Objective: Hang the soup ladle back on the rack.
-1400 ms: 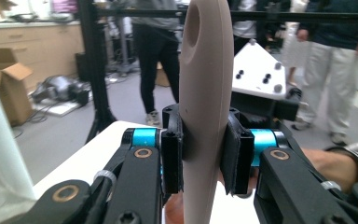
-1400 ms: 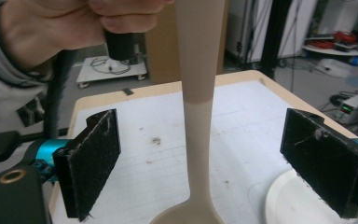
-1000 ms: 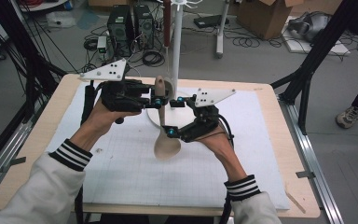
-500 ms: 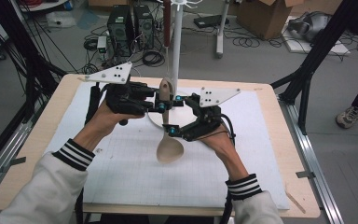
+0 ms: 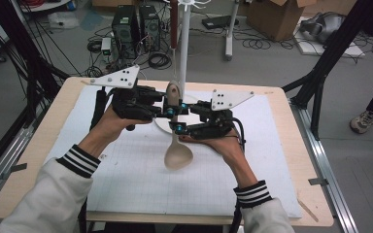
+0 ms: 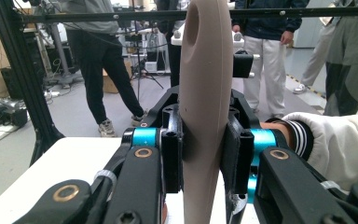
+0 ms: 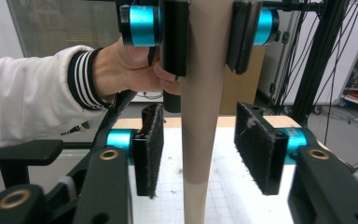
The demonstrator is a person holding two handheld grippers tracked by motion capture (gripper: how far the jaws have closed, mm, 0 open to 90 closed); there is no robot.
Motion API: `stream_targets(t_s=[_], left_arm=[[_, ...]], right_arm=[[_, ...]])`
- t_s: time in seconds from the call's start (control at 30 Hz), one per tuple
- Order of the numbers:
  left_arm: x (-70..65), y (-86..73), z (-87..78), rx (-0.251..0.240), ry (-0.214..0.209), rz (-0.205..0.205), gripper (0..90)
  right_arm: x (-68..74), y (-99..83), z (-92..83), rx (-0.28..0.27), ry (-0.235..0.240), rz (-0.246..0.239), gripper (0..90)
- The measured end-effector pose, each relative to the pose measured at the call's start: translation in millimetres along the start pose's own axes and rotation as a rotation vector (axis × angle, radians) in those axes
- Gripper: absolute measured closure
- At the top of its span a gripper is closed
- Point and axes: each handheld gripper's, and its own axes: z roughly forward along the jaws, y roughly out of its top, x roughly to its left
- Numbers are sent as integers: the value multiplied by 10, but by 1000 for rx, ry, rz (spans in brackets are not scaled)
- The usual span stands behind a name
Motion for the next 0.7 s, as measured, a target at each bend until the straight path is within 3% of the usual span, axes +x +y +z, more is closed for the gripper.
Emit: stream_targets(t_s=[0.27,0.4,0.7], left_arm=[[-3,0,9,-7,-4,-1,727],[-1,-3,13,-5,-4,-3,727],[2,-8,22,-8,-7,2,728]], right_arm=[[3,2,21,-10,15,2,629],[5,8,20,-11,4,-6,730],[9,15,17,-6,8,18,754]])
